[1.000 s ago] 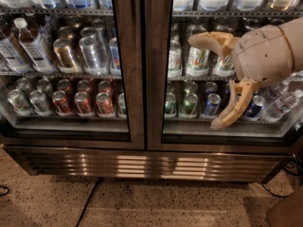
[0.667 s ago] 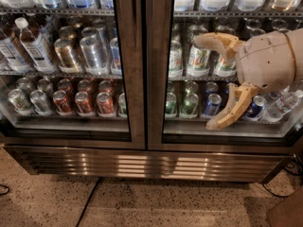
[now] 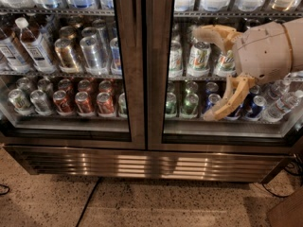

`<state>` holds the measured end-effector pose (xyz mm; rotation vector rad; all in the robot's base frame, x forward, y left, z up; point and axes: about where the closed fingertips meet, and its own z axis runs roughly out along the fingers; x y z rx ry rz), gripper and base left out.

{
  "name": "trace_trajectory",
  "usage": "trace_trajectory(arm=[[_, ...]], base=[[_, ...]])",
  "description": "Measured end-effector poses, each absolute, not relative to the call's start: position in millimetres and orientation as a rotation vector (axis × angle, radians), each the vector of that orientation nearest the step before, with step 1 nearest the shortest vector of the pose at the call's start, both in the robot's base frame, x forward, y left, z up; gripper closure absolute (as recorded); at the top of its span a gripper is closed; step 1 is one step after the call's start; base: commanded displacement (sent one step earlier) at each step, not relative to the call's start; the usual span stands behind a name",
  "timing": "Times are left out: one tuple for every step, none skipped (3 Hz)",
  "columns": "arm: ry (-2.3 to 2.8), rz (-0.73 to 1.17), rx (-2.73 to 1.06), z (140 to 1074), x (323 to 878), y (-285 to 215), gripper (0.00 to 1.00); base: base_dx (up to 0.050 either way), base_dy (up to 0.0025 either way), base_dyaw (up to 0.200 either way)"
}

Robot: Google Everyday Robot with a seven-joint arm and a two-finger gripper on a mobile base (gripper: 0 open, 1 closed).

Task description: Open right fridge door

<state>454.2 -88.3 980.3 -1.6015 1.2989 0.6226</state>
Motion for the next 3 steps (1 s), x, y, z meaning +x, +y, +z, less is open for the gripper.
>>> trace_trajectory(arm=[[1.321, 0.571, -1.608, 1011.7, 488.8, -88.7, 0.00], [1.321, 0.571, -1.608, 1011.7, 488.8, -88.7, 0.00], [1.262, 0.657, -1.590, 1011.2, 488.4, -84.5, 0.00]], base=[[0.000, 0.00000, 0.000], [0.000, 0.00000, 0.000], [0.000, 0.00000, 0.000]])
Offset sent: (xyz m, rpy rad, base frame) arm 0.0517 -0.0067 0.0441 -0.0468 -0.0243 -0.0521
